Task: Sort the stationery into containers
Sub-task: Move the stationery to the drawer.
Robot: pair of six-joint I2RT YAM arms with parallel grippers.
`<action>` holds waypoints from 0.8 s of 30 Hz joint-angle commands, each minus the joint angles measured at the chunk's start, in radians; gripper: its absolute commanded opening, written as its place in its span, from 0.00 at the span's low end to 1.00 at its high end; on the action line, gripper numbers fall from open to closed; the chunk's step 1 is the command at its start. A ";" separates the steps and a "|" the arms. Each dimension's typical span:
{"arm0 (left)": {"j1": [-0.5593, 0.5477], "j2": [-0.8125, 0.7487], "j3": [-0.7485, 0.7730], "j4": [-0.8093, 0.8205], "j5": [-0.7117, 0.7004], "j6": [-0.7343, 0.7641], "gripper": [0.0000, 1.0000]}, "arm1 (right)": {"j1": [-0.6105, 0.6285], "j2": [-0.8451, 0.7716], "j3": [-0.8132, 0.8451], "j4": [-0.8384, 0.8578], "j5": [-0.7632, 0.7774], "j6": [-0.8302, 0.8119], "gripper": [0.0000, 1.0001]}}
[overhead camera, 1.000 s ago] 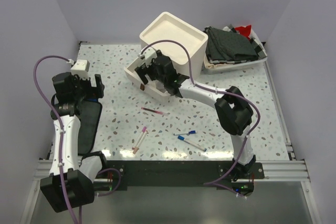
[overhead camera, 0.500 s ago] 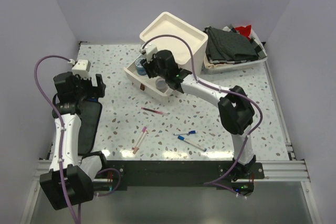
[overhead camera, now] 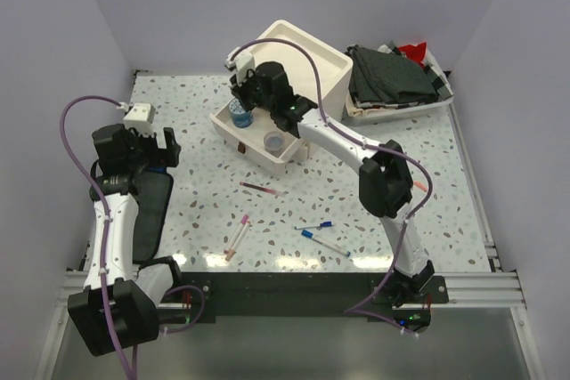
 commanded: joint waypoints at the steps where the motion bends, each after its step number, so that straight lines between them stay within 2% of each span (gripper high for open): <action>1: 0.009 -0.003 -0.009 0.045 0.004 -0.007 1.00 | -0.001 0.049 0.097 -0.102 -0.046 -0.014 0.00; 5: 0.009 0.000 -0.017 0.054 0.001 -0.007 1.00 | -0.001 0.078 0.128 -0.162 -0.049 -0.020 0.00; 10: 0.009 0.005 -0.022 0.066 0.010 -0.014 1.00 | -0.001 0.063 0.083 -0.206 -0.034 -0.027 0.00; 19: 0.009 0.014 -0.036 0.112 0.030 -0.033 1.00 | -0.002 -0.049 -0.118 -0.260 0.031 -0.036 0.00; 24: 0.009 0.011 -0.054 0.126 0.031 -0.038 1.00 | -0.005 -0.151 -0.297 -0.269 0.048 -0.053 0.00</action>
